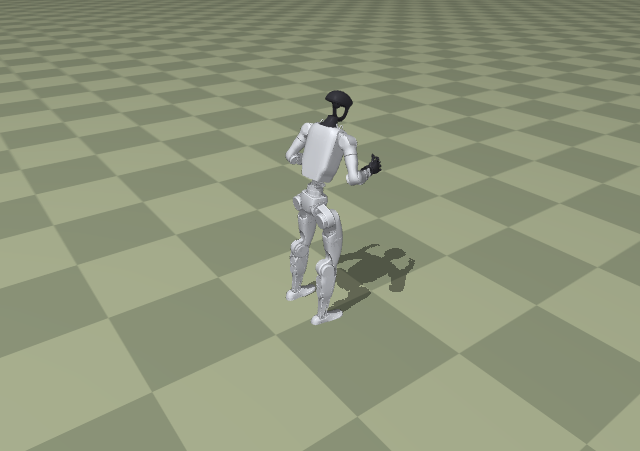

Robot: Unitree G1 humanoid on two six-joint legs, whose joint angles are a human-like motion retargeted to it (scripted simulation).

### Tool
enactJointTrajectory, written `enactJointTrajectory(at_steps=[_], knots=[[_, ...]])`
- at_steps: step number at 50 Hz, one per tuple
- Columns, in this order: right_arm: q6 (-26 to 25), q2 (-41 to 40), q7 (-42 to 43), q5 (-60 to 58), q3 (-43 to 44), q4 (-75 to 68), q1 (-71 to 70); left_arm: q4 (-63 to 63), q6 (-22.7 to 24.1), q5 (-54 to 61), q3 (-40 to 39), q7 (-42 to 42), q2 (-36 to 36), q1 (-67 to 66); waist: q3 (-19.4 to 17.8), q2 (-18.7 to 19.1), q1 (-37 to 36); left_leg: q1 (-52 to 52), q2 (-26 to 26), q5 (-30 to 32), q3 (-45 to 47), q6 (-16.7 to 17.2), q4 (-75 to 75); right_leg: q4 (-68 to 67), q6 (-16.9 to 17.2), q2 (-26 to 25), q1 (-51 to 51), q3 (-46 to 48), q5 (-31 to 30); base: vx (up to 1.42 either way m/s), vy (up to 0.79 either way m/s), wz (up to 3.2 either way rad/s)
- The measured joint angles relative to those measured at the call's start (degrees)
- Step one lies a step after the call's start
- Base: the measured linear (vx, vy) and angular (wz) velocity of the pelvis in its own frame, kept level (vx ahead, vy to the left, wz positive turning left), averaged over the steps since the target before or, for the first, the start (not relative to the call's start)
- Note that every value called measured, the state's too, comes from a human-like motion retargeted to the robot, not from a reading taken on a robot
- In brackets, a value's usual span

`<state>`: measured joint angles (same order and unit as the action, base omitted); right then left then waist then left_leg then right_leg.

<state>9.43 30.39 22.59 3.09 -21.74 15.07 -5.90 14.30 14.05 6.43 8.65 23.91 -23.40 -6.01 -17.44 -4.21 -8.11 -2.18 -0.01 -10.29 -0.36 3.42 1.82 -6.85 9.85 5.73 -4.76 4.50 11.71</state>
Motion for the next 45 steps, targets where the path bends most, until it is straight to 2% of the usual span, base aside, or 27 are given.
enactJointTrajectory(at_steps=[2,5,10,14,17,20,24,26,28,30,31,35,37,38,41,42,43,45], knots=[[-0.1,0.5,0.2,-3.4,2.3,-0.6,9.2,0.7,0.8,-0.6,-0.3,-0.2,1.6,-6.8,0.7,0.6,1.1,1.5,-0.5,1.8,-0.1,0.6,-3.0,0.5,-0.8,-0.6,0.5,0.2,-0.4,-0.05,0.11,0.18],[-0.4,0.3,-0.3,-9.5,7.9,-5.1,16.0,-3.8,0.6,-0.9,-1.5,-1.2,0.8,-6.6,-0.2,0.7,3.2,1.1,-0.2,4.8,-2.1,0.4,-5.4,-0.5,-0.6,-0.2,-0.4,1.6,-0.4,-0.08,0.09,0.58],[-1.1,-2.6,5.3,-18.8,14.5,-13.2,26.3,-10.3,1.2,-4.1,-1.9,-2.3,-5.9,-10.1,-1.1,1.0,4.5,0.6,0.3,6.4,-3.3,1.7,-6.3,-1.8,0.1,0.7,-1.4,3.5,-2.5,-0.07,0.08,0.28],[-3.3,-3.4,7.9,-16.5,13.2,-23.8,28.3,-19.5,0.7,-1.7,-1.4,-0.8,-9.8,-16.3,-2.9,0.8,4.3,0.2,0.3,6.8,-1.4,2.4,-6.5,-0.8,0.1,0.5,-2.5,1.8,-6.0,-0.09,0.04,-0.35],[-2.7,-1.5,7.1,-13.8,12.1,-27.6,30.9,-26.1,0.7,1.1,-2.1,-1.4,-11.6,-21.2,-5.1,0.9,3.9,-0.3,0.0,6.8,0.1,3.0,-6.5,0.3,0.7,0.1,-3.2,0.6,-7.5,-0.11,0.02,-0.44],[-0.5,2.2,5.1,-12.8,13.0,-25.3,36.4,-28.3,1.5,0.6,-4.9,-2.7,-13.5,-26.8,-7.8,1.2,3.3,-1.1,-0.4,6.9,1.8,4.0,-6.5,1.8,2.1,-0.2,-3.7,0.2,-8.1,-0.15,0.02,-0.43],[1.4,6.9,0.1,-11.2,17.7,-18.8,45.7,-23.3,2.5,3.1,-10.0,-2.8,-13.2,-34.3,-11.1,2.0,3.1,-4.0,-1.1,8.1,3.1,5.1,-6.6,3.6,3.0,0.0,-5.7,3.3,-8.2,-0.23,0.0,-0.27],[1.1,8.5,-2.1,-9.8,20.1,-16.1,50.0,-19.5,2.1,7.4,-11.9,-2.1,-11.9,-36.5,-12.1,2.5,3.5,-7.2,-1.0,9.4,2.7,3.7,-6.6,3.2,2.2,0.8,-8.4,5.7,-9.4,-0.31,-0.03,0.07],[0.4,9.6,-4.2,-8.4,22.1,-14.1,53.5,-15.3,1.3,11.3,-13.2,-1.0,-10.5,-37.4,-12.3,3.0,4.2,-12.0,-0.3,10.4,1.4,0.5,-4.9,1.1,0.5,1.7,-12.5,5.7,-10.8,-0.36,-0.04,0.37],[-0.1,10.5,-5.2,-7.7,23.6,-12.1,55.4,-11.4,0.6,13.2,-14.2,0.2,-8.7,-36.9,-12.3,3.3,5.4,-20.7,1.0,8.2,-0.1,-3.6,4.1,-4.5,-2.1,2.9,-18.9,4.4,-8.9,-0.39,-0.04,0.55],[-0.2,10.9,-4.3,-8.1,24.2,-10.8,54.6,-9.9,0.2,13.1,-14.5,1.0,-7.2,-35.3,-12.3,3.8,5.9,-28.0,1.3,4.4,-0.5,-5.0,14.4,-11.2,-3.8,3.5,-24.1,4.5,-5.9,-0.38,-0.03,0.43],[-2.2,9.6,6.3,-13.0,23.7,-7.5,43.1,-10.6,-2.3,9.5,-12.3,6.8,1.3,-23.4,-12.3,6.2,6.6,-50.1,-0.2,-9.0,-1.1,-9.8,51.4,-43.3,-10.3,4.6,-43.0,4.8,7.7,-0.23,-0.02,-0.08],[-3.2,5.1,13.0,-15.2,20.8,-8.8,30.5,-16.2,-3.3,6.3,-8.9,10.3,6.4,-13.1,-12.3,6.4,6.8,-54.0,-2.5,-13.8,0.1,-7.3,66.1,-58.4,-12.2,5.9,-46.6,5.2,12.8,0.01,-0.03,-0.24],[-4.3,2.5,15.3,-15.8,18.4,-10.9,21.6,-19.8,-3.8,6.5,-7.3,12.9,8.7,-5.6,-12.3,6.2,7.0,-54.8,-2.9,-14.8,0.2,-7.6,70.1,-62.8,-13.7,6.2,-47.6,5.1,14.3,-0.06,-0.05,-0.16],[-6.2,-6.9,22.4,-17.2,11.6,-16.4,-6.6,-25.5,-3.8,7.5,-3.6,18.2,12.9,17.6,-12.3,5.4,7.5,-52.7,-3.7,-15.2,1.2,-7.3,76.0,-70.0,-15.9,7.3,-46.1,4.8,16.0,-0.17,-0.06,-0.09],[-6.3,-9.5,23.9,-17.5,9.2,-17.8,-16.3,-26.3,-3.6,7.4,-2.4,18.8,13.4,26.1,-11.7,5.4,7.6,-51.8,-3.7,-14.2,1.5,-8.5,75.9,-70.1,-17.4,7.3,-45.3,4.8,15.7,-0.35,-0.08,-0.03],[-6.1,-10.9,23.9,-17.5,6.6,-19.1,-26.6,-27.1,-3.7,7.1,-1.3,18.4,13.4,35.4,-9.9,5.4,7.6,-51.8,-3.1,-12.3,1.5,-11.7,73.7,-68.1,-20.2,6.9,-45.3,4.9,14.9,-0.42,-0.09,0.04],[-5.0,-11.1,21.7,-17.1,1.0,-19.7,-44.9,-28.2,-3.1,6.5,2.8,17.2,11.5,53.1,-7.4,5.3,7.4,-47.9,-2.7,-6.9,2.4,-12.6,65.6,-61.0,-20.8,7.0,-41.8,5.7,10.4,-0.43,-0.1,0.18]])
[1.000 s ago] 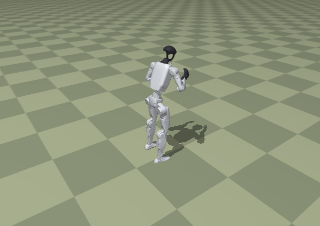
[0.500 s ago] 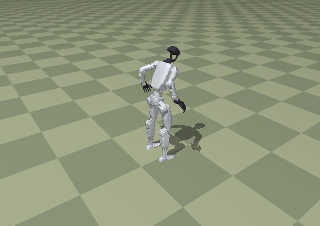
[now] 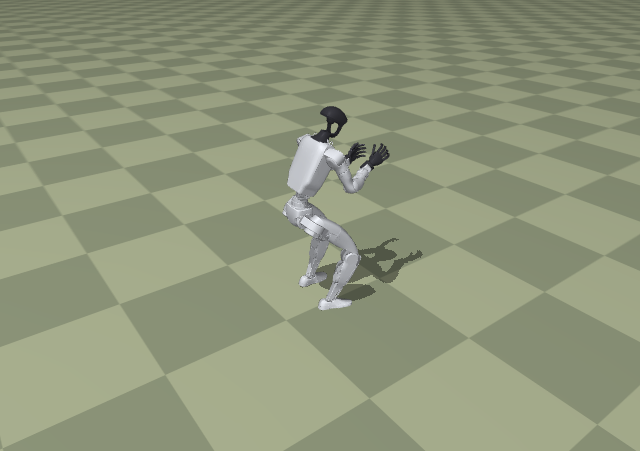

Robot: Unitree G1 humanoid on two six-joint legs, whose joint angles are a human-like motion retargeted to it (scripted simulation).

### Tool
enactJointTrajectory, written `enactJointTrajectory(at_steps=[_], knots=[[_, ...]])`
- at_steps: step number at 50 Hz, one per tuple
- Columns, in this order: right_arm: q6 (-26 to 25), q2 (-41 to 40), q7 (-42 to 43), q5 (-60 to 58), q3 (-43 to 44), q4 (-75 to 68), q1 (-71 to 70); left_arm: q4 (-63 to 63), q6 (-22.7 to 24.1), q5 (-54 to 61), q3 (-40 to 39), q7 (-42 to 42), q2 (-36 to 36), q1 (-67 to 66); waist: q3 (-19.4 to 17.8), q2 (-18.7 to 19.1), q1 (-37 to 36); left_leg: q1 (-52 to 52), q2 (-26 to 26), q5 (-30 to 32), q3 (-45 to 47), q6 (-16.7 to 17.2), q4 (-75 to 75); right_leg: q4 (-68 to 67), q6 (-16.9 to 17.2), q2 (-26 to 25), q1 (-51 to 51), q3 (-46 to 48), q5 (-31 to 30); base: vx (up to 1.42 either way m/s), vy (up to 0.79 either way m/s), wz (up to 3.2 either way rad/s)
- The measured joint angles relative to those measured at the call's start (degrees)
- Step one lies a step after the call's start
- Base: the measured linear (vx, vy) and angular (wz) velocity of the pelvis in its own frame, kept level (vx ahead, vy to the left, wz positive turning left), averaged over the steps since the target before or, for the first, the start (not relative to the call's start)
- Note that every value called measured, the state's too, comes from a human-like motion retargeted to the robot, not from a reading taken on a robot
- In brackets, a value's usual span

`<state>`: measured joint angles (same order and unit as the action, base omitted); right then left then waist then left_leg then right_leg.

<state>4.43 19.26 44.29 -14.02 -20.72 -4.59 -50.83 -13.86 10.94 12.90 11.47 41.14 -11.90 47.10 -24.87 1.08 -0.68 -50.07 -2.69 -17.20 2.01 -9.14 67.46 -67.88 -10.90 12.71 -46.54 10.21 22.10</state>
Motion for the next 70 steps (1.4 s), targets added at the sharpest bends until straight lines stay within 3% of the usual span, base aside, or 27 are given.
enactJointTrajectory(at_steps=[2,3,5,6,7,8,10,13,15,18,20,22,23,25,27,28,30,32,35,40,43,48,53,60,66,70], knots=[[0.6,4.2,-3.8,1.1,-6.1,1.2,-16.2,-0.1,0.0,-2.1,5.5,0.0,-4.2,16.3,2.4,-0.8,0.0,7.3,1.4,11.0,-0.1,1.6,-17.4,15.5,2.9,-0.3,6.5,1.6,-10.6,-0.47,-0.11,0.35],[0.6,7.3,-4.9,1.6,-9.3,2.3,-23.5,0.4,-0.2,-4.2,8.0,0.1,-6.9,23.4,3.8,-1.5,0.1,12.4,2.5,19.9,-0.8,3.1,-30.3,26.7,5.0,-0.8,10.7,2.3,-18.9,-0.49,-0.11,0.32],[0.9,14.2,-4.7,1.7,-13.8,6.2,-33.8,3.3,-0.6,-11.7,11.1,-1.4,-13.0,32.6,6.4,-2.0,-0.3,27.5,2.8,41.6,-4.0,12.1,-62.9,54.6,13.1,-3.8,22.8,2.6,-41.6,-0.44,-0.11,0.2],[1.2,18.3,-4.3,1.4,-13.8,8.5,-36.5,5.5,-0.6,-16.3,11.5,-3.4,-16.3,34.1,7.6,-2.6,-0.5,31.9,2.8,40.3,-4.8,18.8,-68.7,62.6,20.8,-4.3,27.6,1.3,-47.3,-0.42,-0.13,0.08],[1.3,22.5,-3.9,1.0,-13.6,10.7,-39.2,7.6,-0.6,-20.0,11.6,-5.0,-20.0,35.5,9.5,-3.3,-1.2,34.3,2.8,37.6,-4.2,23.4,-72.5,69.0,25.9,-5.3,30.2,0.3,-50.4,-0.57,-0.19,-0.32],[1.3,27.2,-3.2,0.4,-12.8,12.7,-42.0,9.7,-0.3,-21.9,11.1,-5.7,-24.4,36.5,12.5,-4.1,-2.9,32.8,2.8,31.7,-0.8,24.0,-72.5,71.9,25.9,-7.1,28.4,-0.3,-48.5,-0.71,-0.2,-0.49],[-0.5,37.6,-0.8,-0.2,-11.7,15.0,-47.7,14.3,0.3,-20.4,10.9,-5.1,-33.7,38.1,17.1,-4.7,-4.3,32.1,2.5,26.6,2.7,24.1,-72.5,72.9,25.9,-7.5,27.2,-0.1,-39.7,-0.68,-0.12,-0.08],[-5.6,49.0,3.1,-0.2,-13.8,16.2,-53.3,19.4,1.8,-9.6,12.5,-2.6,-49.4,37.1,17.6,-4.6,-3.5,39.8,1.6,31.0,2.6,22.9,-71.9,66.1,25.9,-5.1,34.2,2.3,-35.4,-0.49,-0.03,0.43],[-7.2,57.5,4.8,1.7,-15.2,18.2,-52.8,21.6,4.2,0.0,12.6,-2.3,-58.4,33.3,17.4,-5.4,-3.9,41.6,3.2,31.2,1.3,18.7,-65.5,59.0,24.5,-3.2,37.3,0.8,-33.4,-0.57,0.03,0.3],[-5.9,70.4,4.7,5.6,-12.3,23.6,-40.3,23.6,8.5,17.9,1.8,-6.1,-66.8,11.8,18.4,-4.4,-6.3,40.7,4.6,27.9,-3.3,14.2,-46.9,46.1,19.2,-2.5,40.7,-1.0,-31.6,-0.55,-0.02,-0.01],[-4.9,78.1,1.2,7.4,-9.0,26.8,-28.3,25.1,8.6,26.3,-14.7,-11.1,-64.9,-14.0,19.5,-1.3,-8.8,41.2,6.4,29.1,-7.5,14.7,-36.7,40.2,16.9,-2.2,43.5,-1.9,-35.8,-0.54,0.0,-0.3],[-3.5,82.9,-4.4,9.0,-7.5,27.8,-20.6,28.2,6.9,29.4,-35.9,-15.7,-55.0,-44.5,19.8,3.4,-8.2,43.3,7.0,25.2,-10.0,17.4,-31.3,38.2,18.0,-3.6,46.2,-4.6,-28.9,-0.59,-0.01,-0.31],[-2.7,84.0,-7.4,9.6,-7.1,26.9,-18.4,29.4,6.3,29.9,-44.1,-17.1,-47.8,-56.5,19.2,5.3,-6.6,44.3,6.1,16.7,-9.1,17.2,-29.3,37.8,19.7,-4.6,47.2,-6.3,-19.3,-0.65,-0.02,-0.2],[-1.7,85.1,-10.9,9.2,-7.4,21.3,-14.8,27.1,6.4,31.3,-50.9,-17.1,-31.9,-69.4,17.5,8.2,-3.5,46.1,4.4,-4.9,-5.3,13.7,-28.8,36.4,21.5,-5.4,47.3,-8.3,-0.4,-0.71,0.0,-0.16],[-3.1,78.3,-10.9,4.3,-2.7,11.5,-4.5,20.8,5.3,34.0,-52.2,-14.4,-12.5,-73.2,14.6,10.3,1.8,45.1,3.3,-17.9,-2.4,6.0,-27.1,31.9,18.3,-5.5,44.2,-7.4,11.2,-0.75,0.01,0.0],[-4.7,66.5,-10.4,-2.1,11.8,6.7,13.1,16.4,2.5,32.9,-54.6,-13.7,-3.8,-73.2,12.5,8.6,5.9,42.4,3.0,-21.0,-2.0,2.0,-23.8,28.5,15.9,-5.6,41.6,-6.3,14.5,-0.73,-0.03,0.38],[-8.4,27.9,-13.8,-10.4,50.6,12.6,60.9,6.3,-2.8,47.7,-48.1,-18.9,-4.3,-63.2,10.7,-0.9,-1.2,37.4,3.9,-19.8,-1.8,-1.5,-19.9,24.4,12.7,-4.3,37.6,-4.9,16.0,-0.64,-0.07,0.61],[-9.7,13.8,-12.5,-5.6,45.1,5.5,63.2,-5.0,-1.2,47.6,-38.3,-8.4,1.8,-58.4,10.5,-1.3,-2.5,36.6,4.3,-14.2,-2.4,0.9,-23.3,27.8,13.2,-4.1,37.4,-4.4,11.5,-0.51,-0.04,0.43],[-5.7,5.5,-9.6,4.1,30.0,-6.8,59.5,-10.5,1.7,43.2,-20.6,-11.3,6.1,-55.2,10.6,-2.1,-2.5,42.9,4.6,-5.6,-3.6,6.8,-41.6,39.9,16.9,-4.3,40.2,-4.3,1.6,-0.42,-0.02,-0.04],[1.9,5.1,-13.6,12.0,12.5,-2.1,55.4,-3.3,-0.3,14.6,0.2,-18.9,0.9,-45.2,13.0,-2.1,-3.6,47.7,2.8,2.7,-1.4,12.6,-60.7,54.4,21.2,-5.4,41.6,-4.4,-7.9,-0.43,-0.03,-0.26],[4.3,5.5,-16.3,16.0,5.8,2.3,46.6,0.4,-0.1,3.7,6.9,-18.8,-1.5,-33.0,12.9,-2.5,-2.8,46.7,2.9,3.2,-0.9,12.0,-62.9,58.4,20.0,-5.5,41.5,-4.0,-8.3,-0.45,-0.02,-0.04],[4.2,3.2,-15.0,14.1,-0.8,4.8,25.4,5.2,0.3,-3.2,13.0,-15.0,-3.0,-13.1,11.4,-2.0,-0.3,46.3,2.7,5.1,-1.0,10.8,-65.1,60.9,18.6,-5.9,41.2,-3.1,-10.0,-0.37,-0.01,-0.03],[4.4,1.3,-15.1,9.4,0.5,10.4,8.4,12.2,1.5,-7.5,12.7,-14.0,-6.2,1.3,12.1,-2.1,-1.2,47.4,2.1,5.6,0.4,12.6,-66.2,61.6,20.2,-6.6,41.4,-4.3,-10.8,-0.19,-0.01,-0.25],[4.0,6.0,-17.3,4.7,2.7,18.1,-7.0,21.6,2.0,-12.2,3.8,-12.8,-8.5,9.8,13.0,-2.0,-3.1,47.9,1.8,5.7,1.3,13.1,-66.2,62.2,21.0,-7.0,41.9,-5.4,-11.1,-0.1,0.01,-0.13],[3.4,9.5,-17.8,5.2,1.5,17.4,-4.1,25.7,2.1,-10.1,-0.2,-13.1,-10.4,-0.3,12.6,-1.7,-2.6,48.7,1.9,5.8,0.7,13.1,-65.5,61.6,20.9,-7.0,42.9,-5.4,-11.4,-0.02,0.01,0.01],[2.8,9.9,-17.5,6.0,0.2,13.7,9.9,23.7,1.6,-9.6,0.0,-14.8,-11.1,-16.5,12.4,-1.7,-2.5,49.5,2.0,5.9,0.5,12.8,-65.4,61.2,21.4,-6.8,43.7,-5.4,-11.4,0.0,0.0,0.0]])
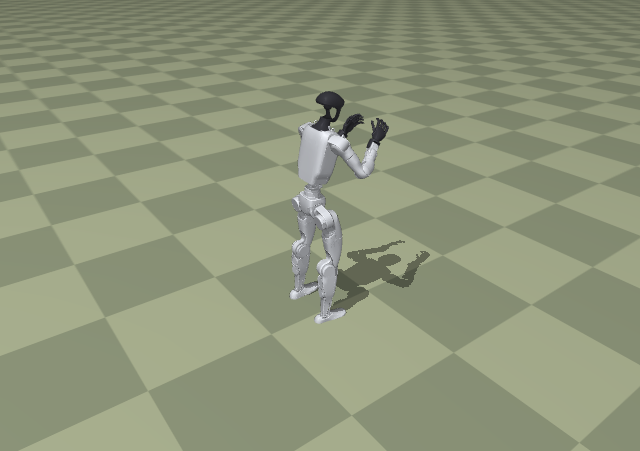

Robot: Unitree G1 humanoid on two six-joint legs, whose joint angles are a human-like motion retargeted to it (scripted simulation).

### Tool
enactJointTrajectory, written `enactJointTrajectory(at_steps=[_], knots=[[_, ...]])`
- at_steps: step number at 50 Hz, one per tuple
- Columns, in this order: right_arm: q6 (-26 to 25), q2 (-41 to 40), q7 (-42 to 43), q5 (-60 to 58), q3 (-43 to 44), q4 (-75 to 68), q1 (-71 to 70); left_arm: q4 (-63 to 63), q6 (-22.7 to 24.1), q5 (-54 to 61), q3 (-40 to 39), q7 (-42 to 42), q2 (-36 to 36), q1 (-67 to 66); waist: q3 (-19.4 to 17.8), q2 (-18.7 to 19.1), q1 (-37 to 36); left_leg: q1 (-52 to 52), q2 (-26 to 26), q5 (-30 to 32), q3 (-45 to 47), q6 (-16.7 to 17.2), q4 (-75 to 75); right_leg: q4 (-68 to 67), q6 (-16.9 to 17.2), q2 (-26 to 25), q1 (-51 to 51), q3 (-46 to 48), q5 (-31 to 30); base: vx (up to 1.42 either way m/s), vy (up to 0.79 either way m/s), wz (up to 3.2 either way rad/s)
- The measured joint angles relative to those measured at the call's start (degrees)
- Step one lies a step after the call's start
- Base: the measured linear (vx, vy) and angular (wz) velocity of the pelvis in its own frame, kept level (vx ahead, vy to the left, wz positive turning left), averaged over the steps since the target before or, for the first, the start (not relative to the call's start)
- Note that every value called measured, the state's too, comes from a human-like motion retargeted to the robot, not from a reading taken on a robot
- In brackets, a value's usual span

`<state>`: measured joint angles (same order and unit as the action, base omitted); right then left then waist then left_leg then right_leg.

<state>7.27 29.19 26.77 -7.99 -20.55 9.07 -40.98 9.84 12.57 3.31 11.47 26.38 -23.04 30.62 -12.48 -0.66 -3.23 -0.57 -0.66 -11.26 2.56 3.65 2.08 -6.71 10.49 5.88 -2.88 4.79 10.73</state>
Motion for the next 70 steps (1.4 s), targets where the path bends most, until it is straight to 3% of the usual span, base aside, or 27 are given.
enactJointTrajectory(at_steps=[5,13,18,22,26,29,33,35,37,38,40,41,42,43,45,47,48,51,53,55,57,58,60,62,63,65,70], knots=[[-0.9,0.7,-0.2,-0.9,3.6,-3.2,21.1,-2.7,0.2,2.9,-3.4,-3.2,-1.0,-19.7,-3.7,0.0,-0.4,-0.7,-0.1,1.6,0.2,0.4,0.0,-1.9,0.3,0.2,-1.4,0.0,0.3,0.0,0.0,0.0],[2.8,-3.3,-3.4,3.0,22.0,5.3,65.8,3.9,3.2,5.7,-15.9,-6.4,-3.1,-61.5,-8.9,-0.5,-1.0,-2.8,0.7,6.4,0.0,1.9,-1.0,-0.1,2.6,0.5,-3.5,-0.9,-7.6,0.01,0.0,-0.01],[1.6,-3.3,-3.9,0.7,24.5,1.7,76.4,1.7,2.5,6.9,-18.7,-5.5,0.6,-74.0,-13.8,-1.3,-0.4,-5.0,0.4,7.0,1.4,1.7,-2.0,0.8,3.4,0.3,-6.4,-1.6,-9.3,-0.18,0.02,-0.22],[-2.4,-1.5,-2.2,-3.5,19.1,-12.9,71.6,-0.8,0.0,9.2,-17.2,-0.7,3.1,-70.2,-17.3,-1.4,0.4,-14.8,0.3,3.9,1.2,-4.3,7.6,-5.0,-3.6,0.6,-14.4,-2.0,-6.1,-0.35,0.01,-0.05],[-4.7,-3.8,2.2,0.7,12.3,-26.6,62.8,-5.4,-2.8,6.1,-10.7,4.2,4.9,-56.5,-17.3,-0.2,1.3,-36.4,-0.4,-6.6,-1.0,-9.9,39.6,-31.8,-13.2,0.9,-32.6,-1.3,5.3,-0.28,0.02,0.29],[-3.4,-6.0,10.8,4.5,11.0,-28.1,54.3,-13.4,-4.9,0.5,-3.1,6.6,6.7,-40.1,-17.3,1.5,1.2,-46.8,-2.3,-12.8,-0.8,-8.8,62.2,-54.7,-16.8,2.5,-41.9,0.7,13.3,-0.05,0.04,0.22],[-1.8,-8.4,13.0,8.2,8.5,-23.6,31.5,-21.6,-6.0,4.8,2.8,10.2,10.4,-10.7,-17.3,1.1,1.3,-47.2,-2.3,-13.0,-0.2,-10.0,69.8,-63.7,-20.0,4.3,-42.6,1.2,15.2,-0.2,0.02,0.08],[0.7,-7.7,10.2,13.1,5.0,-17.9,21.3,-23.2,-5.0,10.7,5.2,13.5,14.4,4.9,-17.3,0.9,-0.1,-42.7,-2.1,-9.9,0.4,-9.8,64.6,-59.1,-19.2,4.3,-38.7,1.2,11.5,-0.37,0.0,-0.08],[1.3,-1.4,5.4,16.6,-0.4,-9.4,13.5,-23.5,-4.0,15.6,7.3,18.2,20.4,20.4,-14.7,0.1,-2.2,-37.1,1.1,2.1,-0.1,-14.9,45.9,-43.0,-20.6,4.0,-35.0,-0.6,0.0,-0.54,0.0,0.1],[1.7,3.1,3.9,16.7,-2.4,-4.0,11.6,-23.0,-3.0,16.4,8.1,19.6,23.4,26.2,-12.6,-0.2,-3.2,-32.9,2.3,11.1,-0.8,-13.6,33.3,-32.4,-17.6,4.1,-32.1,-1.4,-9.3,-0.47,0.01,0.15],[2.7,11.9,3.0,15.0,-4.4,6.3,8.8,-20.9,-1.3,15.0,9.1,19.6,27.9,35.0,-8.9,0.1,-5.1,-19.2,2.6,33.9,-4.5,-4.6,1.5,-6.3,-7.7,3.0,-21.6,-3.4,-32.2,-0.37,-0.03,0.12],[3.3,14.9,3.0,14.7,-3.9,10.0,6.9,-19.2,-0.5,13.6,10.0,17.6,27.8,37.8,-7.1,0.2,-5.1,-15.8,0.9,34.3,-6.9,4.0,-3.6,0.5,-0.4,1.4,-17.4,-3.8,-37.0,-0.35,-0.19,0.15],[3.8,18.0,3.1,14.6,-3.3,13.3,4.6,-17.2,0.3,12.6,10.8,15.8,26.8,40.7,-5.1,0.1,-5.2,-13.7,-0.1,32.3,-8.2,10.1,-7.1,6.1,4.5,-0.3,-14.3,-3.6,-39.6,-0.42,-0.29,0.06],[4.1,21.5,3.4,14.8,-2.3,16.0,1.1,-14.7,1.3,12.5,11.2,14.3,24.3,43.8,-2.8,-0.4,-5.1,-14.0,0.1,25.7,-7.3,11.0,-7.1,9.1,4.5,-2.0,-13.6,-1.9,-38.0,-0.51,-0.22,-0.25],[0.7,24.2,5.9,13.4,-4.7,18.3,-12.6,-10.0,2.4,17.3,14.1,12.0,10.9,51.6,0.9,-3.2,-3.1,-12.9,-0.9,16.3,-4.4,11.3,-7.1,10.0,4.5,-2.3,-12.5,0.5,-31.2,-0.6,-0.05,-0.59],[-1.1,32.9,11.8,12.5,-5.8,17.9,-23.2,-5.1,6.0,25.5,16.6,12.4,2.2,54.4,6.6,-3.0,-3.6,-11.4,-1.9,18.3,-0.7,11.3,-7.0,7.4,4.5,-1.3,-11.0,5.7,-26.0,-0.54,0.1,-0.1],[-2.8,37.0,14.7,11.1,-8.1,17.5,-27.9,-1.6,7.7,29.8,17.1,12.3,-2.9,53.1,8.5,-2.0,-2.1,-8.6,-2.3,20.1,-0.2,11.0,-6.7,4.8,4.5,-0.3,-8.0,8.4,-22.7,-0.41,0.15,0.62],[-7.2,47.9,17.4,8.7,-11.2,17.9,-33.0,10.8,9.1,38.9,13.7,9.2,-18.9,41.2,11.6,-2.6,0.6,-5.8,0.7,16.9,2.5,2.5,5.3,-3.5,1.2,3.9,-1.9,7.6,-17.3,-0.4,0.17,0.53],[-5.6,56.5,16.2,9.5,-8.5,19.0,-29.8,16.2,9.5,37.7,3.8,7.5,-30.8,28.2,11.6,-2.1,0.8,-5.4,2.8,15.6,-0.4,-0.6,15.7,-8.5,-1.0,4.0,1.1,3.1,-18.1,-0.43,0.0,0.06],[-3.6,63.1,13.6,9.0,0.4,19.2,-17.2,19.9,8.9,31.4,-14.5,6.3,-39.8,4.2,12.3,-0.9,1.4,-3.6,5.7,17.7,-5.6,0.5,23.1,-11.6,-1.7,3.3,4.6,-1.3,-20.8,-0.45,0.0,-0.14],[-3.0,64.5,11.3,6.4,14.0,16.1,0.0,21.8,7.9,24.2,-39.5,6.6,-37.7,-27.8,12.9,1.9,3.6,-3.5,5.6,13.3,-7.3,3.0,28.2,-14.1,-1.9,2.2,4.8,-2.9,-10.6,-0.55,0.01,-0.27],[-2.3,61.7,10.4,5.3,23.5,14.2,11.4,22.3,7.8,21.7,-51.7,7.4,-33.2,-43.4,11.9,2.6,5.8,-3.3,4.8,5.0,-6.8,3.2,30.3,-15.4,-1.8,1.6,4.5,-3.0,-1.4,-0.64,0.02,-0.29],[-0.3,42.2,6.4,4.4,54.6,16.8,48.3,22.7,7.0,21.1,-67.4,4.8,-23.1,-64.9,7.6,-0.3,6.6,-3.0,3.0,-14.6,-5.1,1.0,33.2,-20.4,-3.3,0.4,2.3,-3.0,15.3,-0.71,0.03,-0.32],[-1.0,20.0,3.5,5.7,62.8,18.1,65.0,18.8,3.2,23.7,-61.8,1.7,-12.5,-63.5,2.1,-0.4,1.4,-4.8,1.9,-26.2,-2.7,-7.1,37.9,-31.5,-8.4,-0.3,-3.6,-2.8,25.2,-0.76,0.05,-0.27],[-1.8,12.9,2.7,7.7,59.2,15.1,66.0,15.8,1.0,24.2,-57.7,1.6,-6.9,-63.1,-0.5,0.0,0.8,-6.3,1.8,-28.8,-2.2,-11.2,41.1,-36.8,-10.7,-0.3,-6.2,-2.2,27.0,-0.76,0.04,0.1],[-3.5,1.8,3.0,10.8,48.0,6.5,63.4,8.4,-2.4,23.5,-47.2,2.7,2.6,-58.1,-5.6,0.3,0.8,-10.5,1.9,-29.1,-2.3,-14.8,47.4,-43.7,-12.4,0.4,-10.4,-0.8,26.6,-0.73,0.04,0.48],[-0.5,-9.8,10.2,15.4,13.2,-11.9,44.0,-11.7,0.6,16.9,-14.9,9.6,12.3,-34.4,-12.2,-0.4,1.5,-10.0,3.7,-16.2,-5.1,-7.7,31.9,-28.1,-9.2,1.6,-8.7,0.2,14.7,-0.58,0.04,0.39]])
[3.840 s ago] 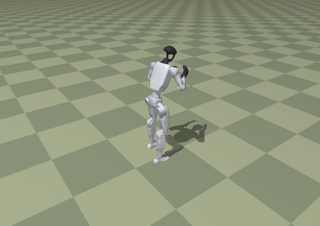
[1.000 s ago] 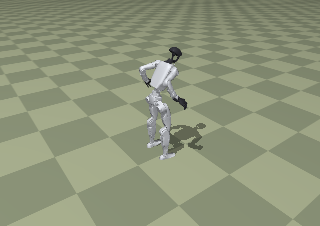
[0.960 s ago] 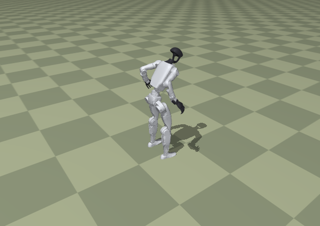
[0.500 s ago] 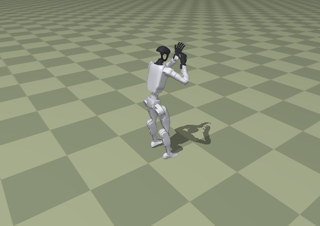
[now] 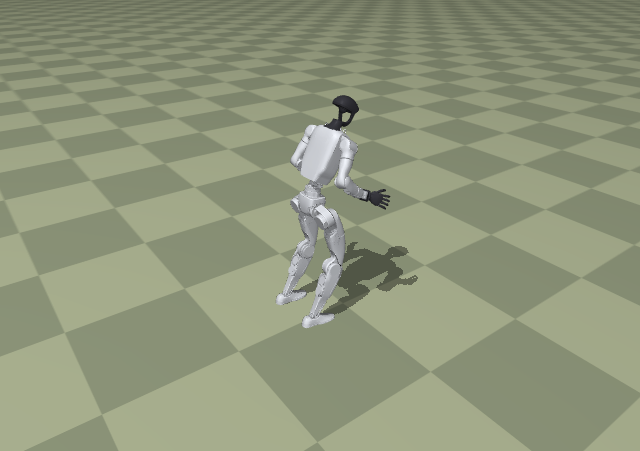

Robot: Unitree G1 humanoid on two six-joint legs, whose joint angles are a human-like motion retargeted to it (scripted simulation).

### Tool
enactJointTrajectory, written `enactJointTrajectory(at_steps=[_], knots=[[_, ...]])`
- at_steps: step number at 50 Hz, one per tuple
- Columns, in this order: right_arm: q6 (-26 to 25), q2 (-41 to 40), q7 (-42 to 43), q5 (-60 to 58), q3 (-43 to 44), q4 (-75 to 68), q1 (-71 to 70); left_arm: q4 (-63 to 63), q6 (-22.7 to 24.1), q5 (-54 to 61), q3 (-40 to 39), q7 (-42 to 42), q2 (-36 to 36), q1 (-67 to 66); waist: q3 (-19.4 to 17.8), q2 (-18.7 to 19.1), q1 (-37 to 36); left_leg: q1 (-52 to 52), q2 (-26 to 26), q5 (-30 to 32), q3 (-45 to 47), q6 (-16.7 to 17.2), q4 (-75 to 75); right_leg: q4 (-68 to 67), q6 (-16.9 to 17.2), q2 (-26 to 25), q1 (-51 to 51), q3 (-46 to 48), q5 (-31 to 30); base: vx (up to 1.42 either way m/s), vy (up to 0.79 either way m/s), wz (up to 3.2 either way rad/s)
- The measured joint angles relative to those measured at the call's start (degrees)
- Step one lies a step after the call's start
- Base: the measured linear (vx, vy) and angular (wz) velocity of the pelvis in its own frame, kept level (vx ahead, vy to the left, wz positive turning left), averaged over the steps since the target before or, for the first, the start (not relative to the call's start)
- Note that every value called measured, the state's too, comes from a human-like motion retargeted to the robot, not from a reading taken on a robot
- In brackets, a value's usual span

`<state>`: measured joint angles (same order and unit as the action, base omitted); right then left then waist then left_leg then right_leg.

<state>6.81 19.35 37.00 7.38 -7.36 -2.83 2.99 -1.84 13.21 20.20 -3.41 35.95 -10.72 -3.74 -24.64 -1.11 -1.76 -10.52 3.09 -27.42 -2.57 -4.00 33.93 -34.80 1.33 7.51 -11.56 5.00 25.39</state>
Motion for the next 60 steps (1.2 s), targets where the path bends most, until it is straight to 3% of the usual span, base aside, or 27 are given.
enactJointTrajectory(at_steps=[4,10,15,19,25,30,33,40,45,48,50,52,53,56,60], knots=[[0.9,-3.7,-4.0,-12.7,-14.0,3.7,-16.1,1.2,2.3,-7.5,13.9,-4.8,-0.5,13.4,3.9,0.4,0.0,1.3,-0.8,11.2,-0.5,5.0,-18.1,14.9,2.3,-0.4,-0.6,0.9,-11.7,-0.47,0.04,-0.06],[-2.5,-10.9,-2.9,-32.2,-17.3,6.7,-50.5,4.4,2.0,-16.8,17.0,-5.4,-2.4,41.4,6.9,1.5,1.8,6.4,-2.5,21.2,-0.5,9.8,-38.3,30.2,5.5,-2.0,2.0,2.4,-20.6,-0.4,0.01,-0.02],[-4.3,-11.3,-1.8,-33.1,-13.6,7.6,-70.3,5.3,0.7,-19.7,17.5,-4.7,-6.6,60.8,6.5,0.8,2.8,5.7,-2.5,21.7,0.2,12.1,-38.9,32.1,6.6,-1.6,1.9,3.5,-23.3,-0.28,0.02,0.13],[-2.6,-5.9,-2.0,-25.2,-12.5,11.3,-74.3,5.1,-0.3,-18.8,18.4,-4.7,-10.3,69.1,5.9,0.0,2.3,5.6,-2.1,22.8,0.0,12.5,-38.9,32.6,7.8,-1.3,2.1,3.7,-24.9,-0.19,0.03,0.08],[-0.4,3.6,-5.6,-18.7,-11.8,16.9,-59.1,9.8,0.4,-14.0,18.1,-5.7,-15.1,63.4,4.6,-1.5,0.0,7.9,-3.0,22.7,2.5,11.5,-38.8,31.5,7.1,-2.1,3.1,2.0,-24.2,-0.14,0.02,-0.38],[-0.3,7.5,-9.6,-18.4,-12.5,16.8,-38.7,20.1,5.0,-0.8,12.7,-8.3,-20.0,38.2,4.0,-1.3,1.7,6.9,-5.2,21.4,6.1,12.5,-38.5,24.3,4.0,-1.6,-0.2,7.2,-19.7,-0.09,-0.01,-0.5],[0.9,7.1,-11.1,-14.0,-9.6,15.9,-24.6,22.3,6.0,1.9,8.4,-9.8,-21.2,19.9,2.9,-1.4,2.4,6.2,-6.0,22.1,6.4,12.4,-38.9,22.1,2.4,-2.8,-0.1,2.8,-19.1,-0.06,-0.06,-0.19],[0.5,2.9,-10.3,-13.3,2.0,9.6,8.1,17.6,4.5,5.8,2.2,-17.5,-17.3,-17.6,-0.1,-4.0,-1.0,4.2,-3.7,25.0,6.3,11.5,-38.9,27.2,5.9,-1.6,3.5,-0.3,-18.1,-0.06,-0.1,-0.07],[0.0,3.9,-6.2,-7.8,-1.6,1.7,21.4,10.5,1.6,4.8,4.2,-21.9,-17.7,-32.9,-3.5,-3.9,-4.4,2.5,-3.9,26.5,8.7,12.3,-38.8,31.3,10.9,-1.5,3.1,-0.5,-22.7,-0.18,-0.12,-0.14],[0.9,6.9,-5.3,-2.7,-4.2,1.1,27.9,7.9,1.2,2.7,7.1,-19.2,-18.6,-35.6,-4.9,-4.4,-4.4,-1.0,-3.3,26.5,11.7,10.3,-37.8,33.0,13.4,-0.6,0.1,0.1,-25.1,-0.27,-0.09,0.2],[1.9,9.0,-7.6,-0.1,-3.5,3.0,34.0,7.7,1.0,-1.1,8.3,-17.5,-17.7,-37.1,-5.2,-4.3,-3.4,-7.1,-3.3,22.5,12.1,8.8,-28.3,30.2,13.7,0.1,-3.9,0.7,-24.5,-0.3,-0.06,0.26],[0.5,10.6,-8.5,1.5,-3.2,3.3,35.0,7.7,-0.6,-1.6,8.1,-14.5,-15.8,-35.0,-5.2,-3.8,-2.4,-9.7,-2.7,24.9,10.0,7.3,-28.8,32.1,13.4,-0.3,-7.6,0.4,-27.0,-0.36,0.0,0.0],[1.3,10.8,-10.5,2.1,-1.9,4.5,36.9,8.7,-0.3,-3.7,7.4,-14.4,-13.9,-35.7,-5.2,-3.2,-1.8,-13.4,-3.2,21.4,9.2,8.1,-21.5,28.6,12.8,-0.6,-10.3,0.8,-25.2,-0.33,0.03,-0.14],[0.6,9.8,-9.6,0.7,-1.0,3.7,31.7,9.4,-0.4,-3.4,5.1,-9.6,-9.0,-28.7,-5.2,-2.3,0.1,-20.5,-2.8,17.5,6.3,4.1,-15.5,24.5,7.6,-1.2,-18.4,0.7,-24.7,-0.39,0.04,-0.1],[1.0,3.6,-3.2,-3.9,-0.3,-0.3,16.5,5.0,-0.7,-7.5,6.1,-3.3,-5.2,-8.2,-5.2,-0.1,1.7,-36.4,-3.1,9.3,3.9,1.4,8.9,-2.3,1.1,0.5,-34.3,2.1,-13.7,-0.28,0.02,0.53]])
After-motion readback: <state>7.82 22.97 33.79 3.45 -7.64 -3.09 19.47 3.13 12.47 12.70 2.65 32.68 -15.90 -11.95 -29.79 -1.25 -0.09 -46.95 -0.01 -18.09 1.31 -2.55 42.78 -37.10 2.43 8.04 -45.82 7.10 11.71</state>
